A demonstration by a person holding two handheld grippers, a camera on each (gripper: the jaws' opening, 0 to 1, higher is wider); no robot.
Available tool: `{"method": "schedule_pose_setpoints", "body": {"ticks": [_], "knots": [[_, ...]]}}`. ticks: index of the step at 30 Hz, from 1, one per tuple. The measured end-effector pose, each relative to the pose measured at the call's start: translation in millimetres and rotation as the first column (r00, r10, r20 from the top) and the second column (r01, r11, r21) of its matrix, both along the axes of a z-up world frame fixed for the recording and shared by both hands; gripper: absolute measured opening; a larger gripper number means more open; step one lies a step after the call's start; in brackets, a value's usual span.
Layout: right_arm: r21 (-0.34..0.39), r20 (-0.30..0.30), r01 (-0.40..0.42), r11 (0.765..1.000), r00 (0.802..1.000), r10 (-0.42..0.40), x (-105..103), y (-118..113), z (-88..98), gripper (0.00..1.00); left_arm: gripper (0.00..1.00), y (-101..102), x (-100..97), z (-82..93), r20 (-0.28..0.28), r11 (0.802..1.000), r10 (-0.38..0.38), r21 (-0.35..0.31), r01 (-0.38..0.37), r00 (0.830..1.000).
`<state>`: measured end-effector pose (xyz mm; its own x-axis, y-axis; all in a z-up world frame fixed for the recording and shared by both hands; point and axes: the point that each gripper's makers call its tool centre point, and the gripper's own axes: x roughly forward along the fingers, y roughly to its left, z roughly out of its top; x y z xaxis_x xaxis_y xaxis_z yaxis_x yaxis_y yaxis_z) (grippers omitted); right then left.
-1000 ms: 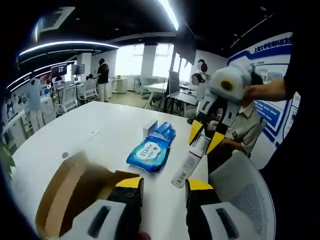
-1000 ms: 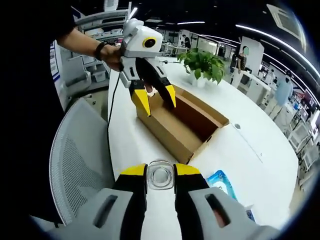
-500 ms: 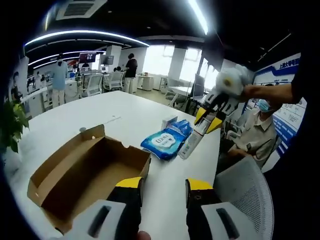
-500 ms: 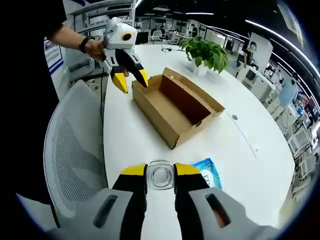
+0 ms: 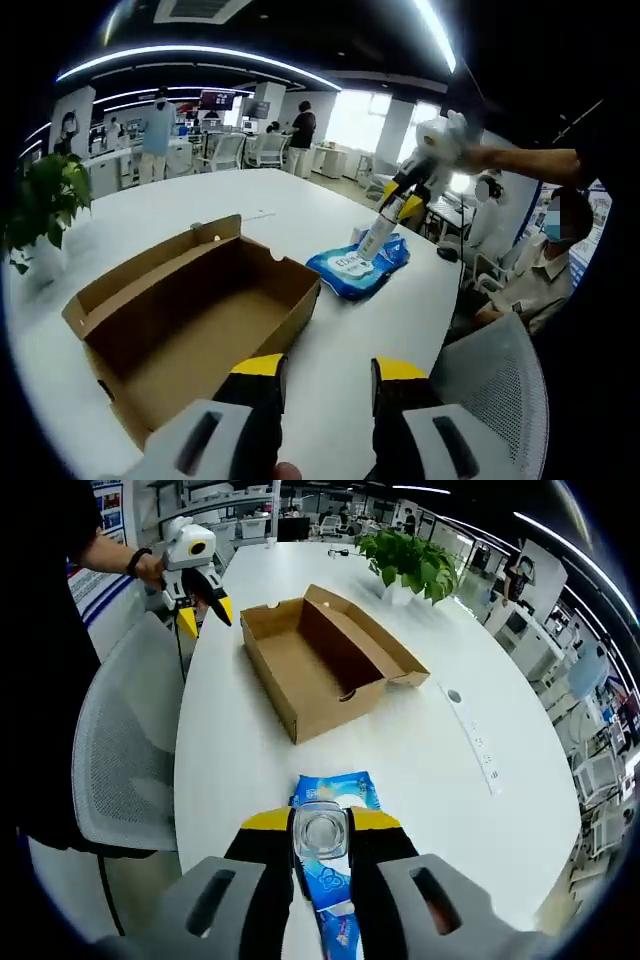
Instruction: Operate the shoe box by opening the lid, removing the specified soft item, and placing it in the target area until the item is outside and the box remains undamaged.
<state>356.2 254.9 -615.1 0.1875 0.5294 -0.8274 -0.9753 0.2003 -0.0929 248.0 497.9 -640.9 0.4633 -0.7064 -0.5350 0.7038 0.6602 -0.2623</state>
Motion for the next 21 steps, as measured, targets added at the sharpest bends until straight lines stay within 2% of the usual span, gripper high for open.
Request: {"method": "schedule_pose_setpoints", "body": {"ticks": [12, 21], "knots": [[-0.086, -0.021, -0.043, 0.995, 0.999, 0.041, 56, -33, -22.9, 0.17, 0.33, 24, -11.9, -6.8, -0.026, 0.989, 0.145, 0.019, -0.145, 0.989], [-0.124, -0.009, -0.040, 0.991, 0.999, 0.039, 91, -54, -34.4, 0.17, 0.33, 26, -16.8, -6.9, -0.026, 0.979, 0.204, 0.030, -0.203, 0.979]]}}
